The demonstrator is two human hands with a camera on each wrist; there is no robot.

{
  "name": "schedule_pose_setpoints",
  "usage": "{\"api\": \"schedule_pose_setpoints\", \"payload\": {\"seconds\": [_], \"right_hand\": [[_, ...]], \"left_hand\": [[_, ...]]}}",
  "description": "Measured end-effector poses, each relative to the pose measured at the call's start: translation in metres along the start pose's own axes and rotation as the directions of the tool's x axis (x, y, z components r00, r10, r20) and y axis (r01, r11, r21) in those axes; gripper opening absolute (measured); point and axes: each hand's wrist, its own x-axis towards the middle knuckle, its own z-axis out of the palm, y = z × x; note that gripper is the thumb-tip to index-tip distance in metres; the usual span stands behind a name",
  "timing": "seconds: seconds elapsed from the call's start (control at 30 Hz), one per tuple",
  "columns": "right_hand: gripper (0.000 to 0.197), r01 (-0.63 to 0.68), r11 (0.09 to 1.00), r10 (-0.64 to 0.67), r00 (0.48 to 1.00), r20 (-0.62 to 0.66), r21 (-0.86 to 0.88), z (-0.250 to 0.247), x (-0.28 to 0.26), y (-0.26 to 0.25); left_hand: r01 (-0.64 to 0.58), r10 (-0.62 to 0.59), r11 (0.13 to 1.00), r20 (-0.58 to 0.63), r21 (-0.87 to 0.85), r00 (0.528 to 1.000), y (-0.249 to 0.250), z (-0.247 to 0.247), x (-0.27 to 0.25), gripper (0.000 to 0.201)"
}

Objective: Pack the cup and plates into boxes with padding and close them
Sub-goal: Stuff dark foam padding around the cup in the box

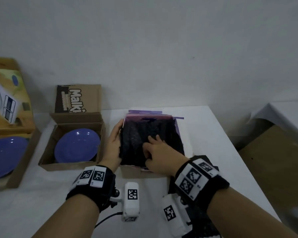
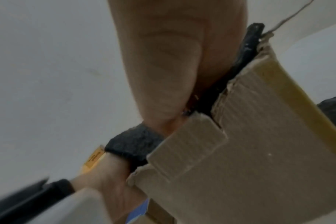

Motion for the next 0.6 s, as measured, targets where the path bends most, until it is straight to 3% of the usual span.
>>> {"api": "schedule_pose_setpoints", "payload": {"seconds": [0.07,0.13,0.23,0.3,0.47,0.6], "right_hand": [[0.013,0.005,0.992,0.010,0.993,-0.119,0.123,-0.009,0.000,-0.004],[0.032,-0.034,0.990,0.067,0.967,-0.245,0.137,-0.012,0.008,-0.005],[0.081,-0.174,0.982,0.180,0.978,-0.101,0.070,-0.003,0.026,-0.006],[0.099,-0.238,0.970,0.238,0.971,-0.019,-0.039,0.010,0.036,-0.007],[0.097,-0.319,0.929,0.297,0.945,-0.140,-0.185,0.030,0.052,-0.012],[0.108,-0.290,0.953,0.289,0.957,-0.023,-0.085,0.016,0.050,-0.012]], "left_hand": [[-0.008,0.008,1.000,0.005,-0.004,1.000,0.000,-0.001,0.001,0.044],[-0.023,0.024,0.999,0.046,-0.024,0.999,0.001,0.002,0.000,0.064],[-0.068,0.071,0.992,-0.020,0.110,0.997,0.000,0.002,-0.002,0.041],[-0.072,0.080,0.980,-0.036,0.188,0.996,-0.002,0.000,0.001,0.037],[-0.125,0.139,0.906,-0.005,0.403,0.990,-0.003,-0.005,0.002,0.038],[-0.125,0.136,0.840,0.017,0.529,0.991,-0.011,-0.012,0.012,0.050]]}}
